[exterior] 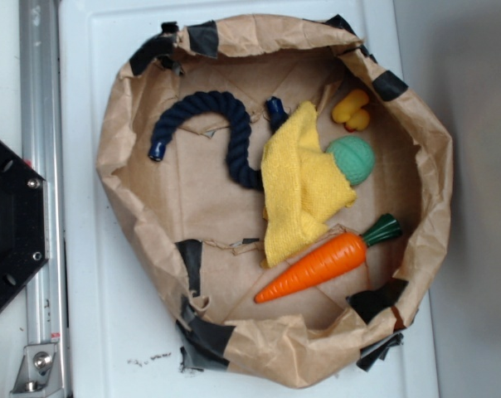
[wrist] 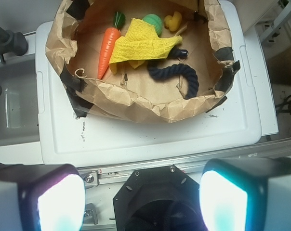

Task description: Grab the blue rope.

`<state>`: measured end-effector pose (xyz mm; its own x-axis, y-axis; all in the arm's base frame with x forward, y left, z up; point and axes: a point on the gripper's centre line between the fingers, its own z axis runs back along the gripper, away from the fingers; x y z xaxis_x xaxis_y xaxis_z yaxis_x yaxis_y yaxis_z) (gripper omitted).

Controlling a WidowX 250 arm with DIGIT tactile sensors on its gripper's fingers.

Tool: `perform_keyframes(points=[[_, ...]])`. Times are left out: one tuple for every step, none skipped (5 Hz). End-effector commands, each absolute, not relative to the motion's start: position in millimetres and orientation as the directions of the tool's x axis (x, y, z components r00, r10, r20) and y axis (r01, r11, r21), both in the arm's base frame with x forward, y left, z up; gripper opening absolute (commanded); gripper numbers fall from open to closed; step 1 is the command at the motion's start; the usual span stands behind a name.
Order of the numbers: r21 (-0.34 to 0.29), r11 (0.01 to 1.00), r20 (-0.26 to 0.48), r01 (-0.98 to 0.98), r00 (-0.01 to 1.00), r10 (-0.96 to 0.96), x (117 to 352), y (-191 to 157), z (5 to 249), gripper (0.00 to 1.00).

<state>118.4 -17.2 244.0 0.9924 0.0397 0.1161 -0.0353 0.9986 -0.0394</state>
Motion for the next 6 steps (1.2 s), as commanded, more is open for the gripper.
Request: perform_keyframes(points=[[-0.039, 0.999, 0.116, -0.035, 0.992, 0.04, 118, -17, 244, 1.0], [0.003, 0.996, 0.132, 0.085, 0.988, -0.085, 166, 2, 201, 1.0], [0.047, 0.974, 0.122, 0.223, 0.966, -0.227, 200, 11, 172, 1.0], [0.064, 0.932, 0.126, 0.356, 0.924, -0.362, 215, 22, 148, 1.0], [0.082, 0.919, 0.051, 0.385, 0.919, -0.39, 225, 41, 108, 1.0], [0.073, 0.896, 0.004, 0.438, 0.898, -0.439, 232, 49, 73, 1.0]])
